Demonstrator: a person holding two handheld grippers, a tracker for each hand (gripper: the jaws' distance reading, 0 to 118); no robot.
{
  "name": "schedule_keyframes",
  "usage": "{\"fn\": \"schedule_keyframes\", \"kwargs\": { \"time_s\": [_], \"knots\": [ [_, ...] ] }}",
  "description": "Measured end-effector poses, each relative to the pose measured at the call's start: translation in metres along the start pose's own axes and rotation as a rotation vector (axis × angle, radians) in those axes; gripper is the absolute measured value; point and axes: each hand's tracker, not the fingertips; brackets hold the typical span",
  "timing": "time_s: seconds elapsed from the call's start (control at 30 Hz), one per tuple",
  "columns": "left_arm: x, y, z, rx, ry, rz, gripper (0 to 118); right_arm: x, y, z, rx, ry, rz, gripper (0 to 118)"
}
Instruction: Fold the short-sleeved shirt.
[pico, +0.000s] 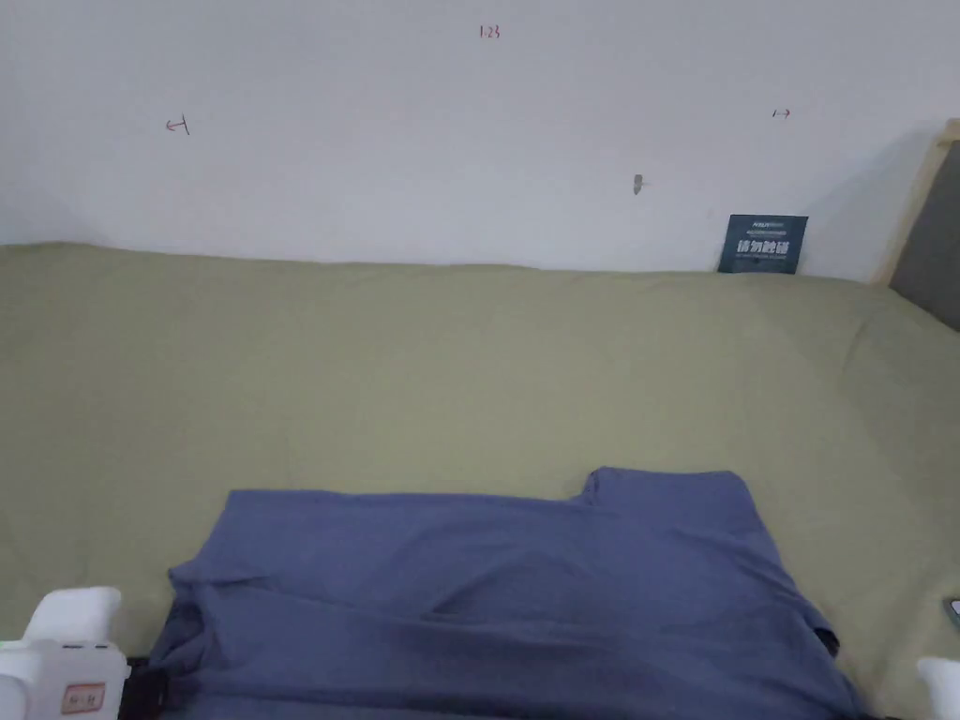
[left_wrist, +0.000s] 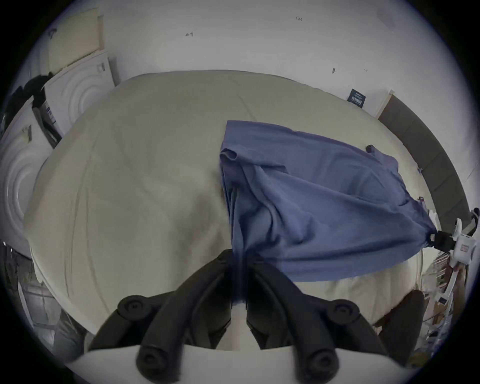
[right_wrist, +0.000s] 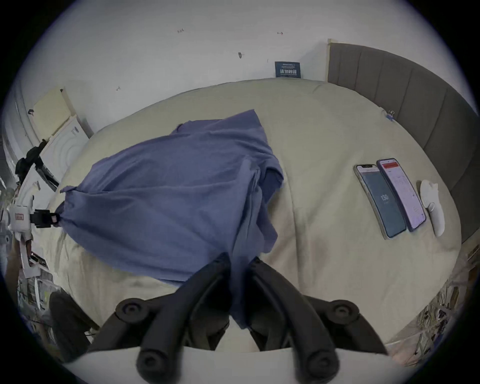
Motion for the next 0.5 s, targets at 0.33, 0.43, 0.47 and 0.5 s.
{"fn": "schedule_keyframes", "kwargs": {
  "time_s": [0.33,0.43,0.47,0.5],
  "knots": [
    [-0.028,-0.087,0.044,-0.037,-0.029,0.069,10,-0.01,-0.074,0.046,-0.017,0.029,-0.012,9],
    [-0.031,-0.085,0.041,-0.036,-0.064,0.048,21,-0.012,-0.072,0.045,-0.015,0.034,-0.017,33],
    [-0.03,-0.085,0.043,-0.011,-0.046,0.034,45,-0.013,-0.07,0.045,-0.018,0.009,-0.009,69],
    [-0.03,-0.081,0.044,0.002,0.004,0.009,90,-0.012,-0.066,0.046,-0.03,0.004,0.001,112]
  ]
}}
